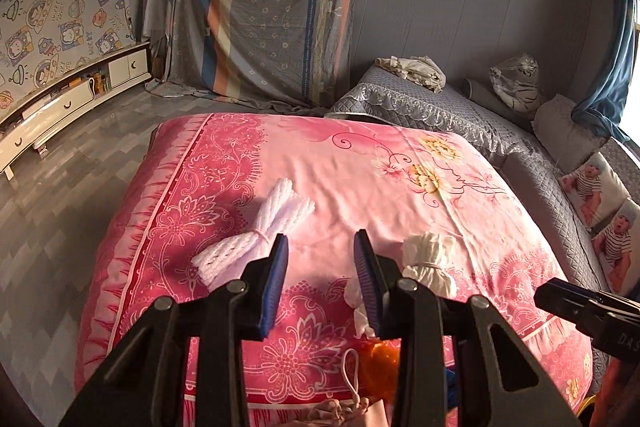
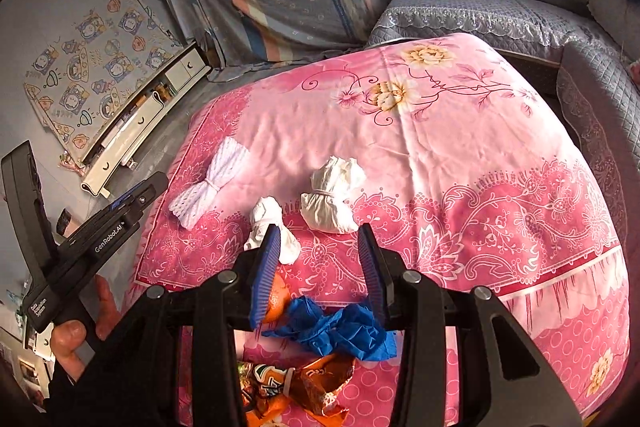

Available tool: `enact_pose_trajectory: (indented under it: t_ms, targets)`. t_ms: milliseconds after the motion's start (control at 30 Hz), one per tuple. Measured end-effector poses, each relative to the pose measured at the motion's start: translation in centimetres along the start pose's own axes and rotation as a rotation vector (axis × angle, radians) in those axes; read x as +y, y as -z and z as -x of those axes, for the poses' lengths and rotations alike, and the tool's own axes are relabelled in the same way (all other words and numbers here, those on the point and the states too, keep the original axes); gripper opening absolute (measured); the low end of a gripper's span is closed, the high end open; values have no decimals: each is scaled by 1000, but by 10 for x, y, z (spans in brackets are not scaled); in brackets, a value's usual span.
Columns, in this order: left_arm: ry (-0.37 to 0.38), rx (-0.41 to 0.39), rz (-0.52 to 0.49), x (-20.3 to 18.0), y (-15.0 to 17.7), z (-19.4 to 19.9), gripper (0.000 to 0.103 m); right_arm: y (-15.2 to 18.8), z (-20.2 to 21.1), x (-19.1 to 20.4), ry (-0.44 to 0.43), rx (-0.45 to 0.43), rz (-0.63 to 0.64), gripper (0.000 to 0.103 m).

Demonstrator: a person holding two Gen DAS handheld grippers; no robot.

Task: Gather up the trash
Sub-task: 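Move both open tools back over the trash on the bed, then grasp the white tissue bundle with the right tool while the left tool grasps a white mesh sleeve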

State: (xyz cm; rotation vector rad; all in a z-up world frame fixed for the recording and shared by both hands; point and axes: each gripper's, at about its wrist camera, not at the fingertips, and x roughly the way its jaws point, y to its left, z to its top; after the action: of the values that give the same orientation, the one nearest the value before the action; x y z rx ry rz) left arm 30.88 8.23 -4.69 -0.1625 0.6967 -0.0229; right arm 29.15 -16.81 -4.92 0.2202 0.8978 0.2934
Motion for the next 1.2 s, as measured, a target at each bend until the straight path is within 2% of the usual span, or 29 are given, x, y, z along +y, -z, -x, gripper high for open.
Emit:
enact_pose_trajectory:
  t_ms: [300, 700, 933, 1200]
  targets:
    - [-92, 29, 57, 27, 3, -37, 32, -12, -47, -6, 6, 64, -11, 38]
    - [-219, 61, 62, 51, 3, -76, 32, -32, -97, -13, 4, 122, -25, 38]
    - [-265, 86, 65, 62, 7, -96, 32, -36, -123, -16, -18, 163, -41, 38]
    - [-284, 95, 53, 64, 8, -109, 32, -35, -141, -19, -31, 201, -59, 38]
